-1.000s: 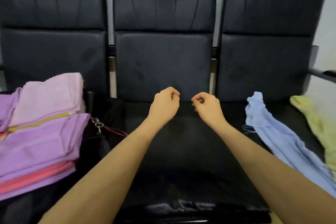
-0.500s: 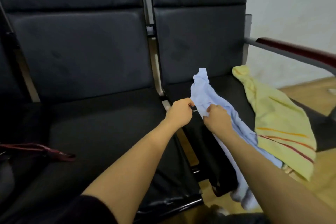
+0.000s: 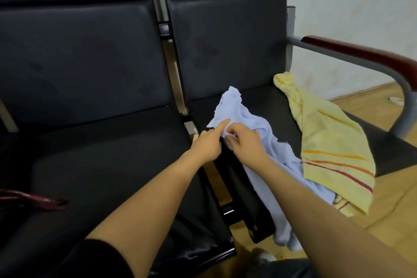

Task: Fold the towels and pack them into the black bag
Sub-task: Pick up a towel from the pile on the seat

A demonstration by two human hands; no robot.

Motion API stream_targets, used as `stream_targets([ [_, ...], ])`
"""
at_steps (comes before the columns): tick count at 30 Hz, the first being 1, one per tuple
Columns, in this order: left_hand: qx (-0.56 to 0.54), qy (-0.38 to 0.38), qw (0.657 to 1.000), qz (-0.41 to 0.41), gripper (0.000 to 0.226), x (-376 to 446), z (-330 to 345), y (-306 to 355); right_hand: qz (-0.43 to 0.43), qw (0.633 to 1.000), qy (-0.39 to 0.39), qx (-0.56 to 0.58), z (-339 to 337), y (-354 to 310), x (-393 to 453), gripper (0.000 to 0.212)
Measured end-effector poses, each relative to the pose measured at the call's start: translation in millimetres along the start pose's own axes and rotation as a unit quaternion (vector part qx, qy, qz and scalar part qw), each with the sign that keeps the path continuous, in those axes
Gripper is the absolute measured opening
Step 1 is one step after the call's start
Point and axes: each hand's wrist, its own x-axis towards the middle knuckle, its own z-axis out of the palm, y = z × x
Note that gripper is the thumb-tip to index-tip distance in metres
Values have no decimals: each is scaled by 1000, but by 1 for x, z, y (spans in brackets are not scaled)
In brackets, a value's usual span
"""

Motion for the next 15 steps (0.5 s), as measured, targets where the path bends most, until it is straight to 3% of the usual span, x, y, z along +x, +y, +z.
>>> stream_targets([
  [2, -26, 25, 999, -5, 48, -3, -3, -5, -14, 998, -19, 50, -3, -12, 0, 16],
  [4, -54, 72, 996, -14, 28, -7, -5, -12, -19, 1000, -13, 14, -8, -15, -2, 20],
  [9, -21, 156, 987, -31, 28, -16, -14, -29, 125, 962, -9, -242, -4, 2, -18, 86],
  [12, 34, 193, 980, -23, 26, -24, -20, -36, 161, 948, -56, -270, 4, 5, -22, 71],
  [15, 58, 226, 972, -27, 27, -38, -27, -47, 140, 964, -78, -211, 11, -12, -14, 43],
])
